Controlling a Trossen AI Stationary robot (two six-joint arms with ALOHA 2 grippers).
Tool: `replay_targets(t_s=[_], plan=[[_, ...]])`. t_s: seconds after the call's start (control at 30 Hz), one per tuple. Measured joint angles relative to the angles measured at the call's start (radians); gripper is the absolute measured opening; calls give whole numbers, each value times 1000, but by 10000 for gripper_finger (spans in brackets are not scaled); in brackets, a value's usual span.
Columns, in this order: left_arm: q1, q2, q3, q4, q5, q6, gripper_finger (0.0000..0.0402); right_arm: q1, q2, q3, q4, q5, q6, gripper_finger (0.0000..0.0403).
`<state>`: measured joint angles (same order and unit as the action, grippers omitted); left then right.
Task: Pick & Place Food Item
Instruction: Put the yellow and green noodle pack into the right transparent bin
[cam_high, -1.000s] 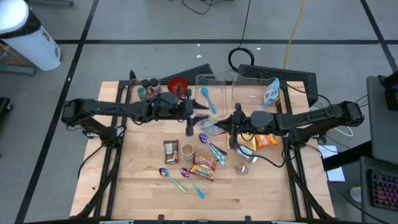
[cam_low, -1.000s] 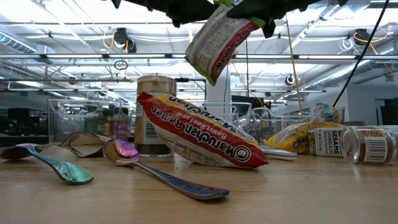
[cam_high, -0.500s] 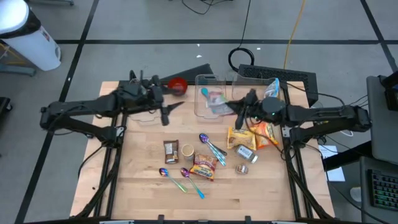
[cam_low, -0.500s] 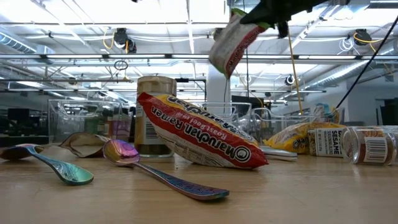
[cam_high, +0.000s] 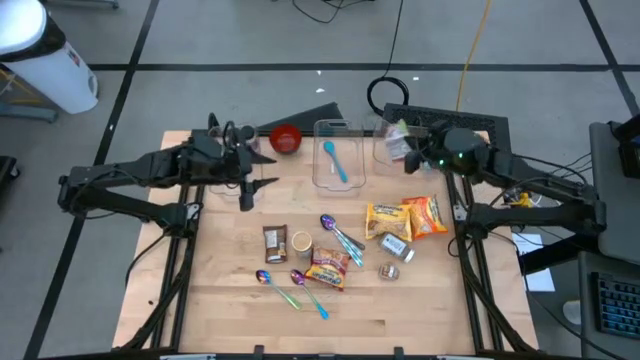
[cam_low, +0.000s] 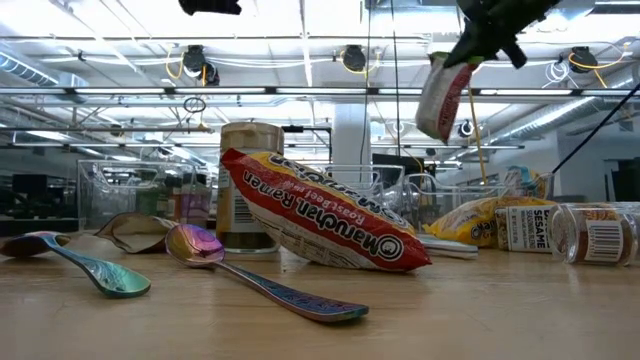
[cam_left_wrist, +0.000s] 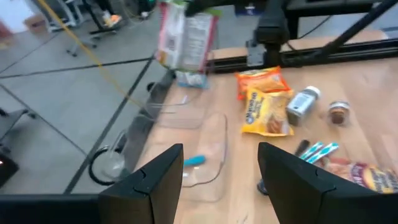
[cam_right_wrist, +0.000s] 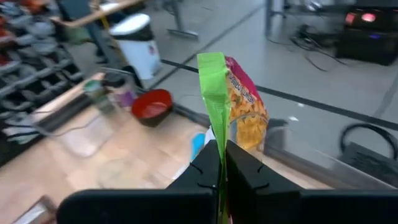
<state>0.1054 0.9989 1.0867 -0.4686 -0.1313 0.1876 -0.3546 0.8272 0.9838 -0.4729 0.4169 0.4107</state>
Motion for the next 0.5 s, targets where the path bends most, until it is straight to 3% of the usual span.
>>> replay_targets(t_s=[0.23, 0.5], plan=[[25, 9, -200, 280, 160, 73, 216, -136, 24, 95, -154, -5, 1, 0], [114, 10, -394, 547, 312, 74, 216, -349, 76, 114, -259, -162, 18, 0]])
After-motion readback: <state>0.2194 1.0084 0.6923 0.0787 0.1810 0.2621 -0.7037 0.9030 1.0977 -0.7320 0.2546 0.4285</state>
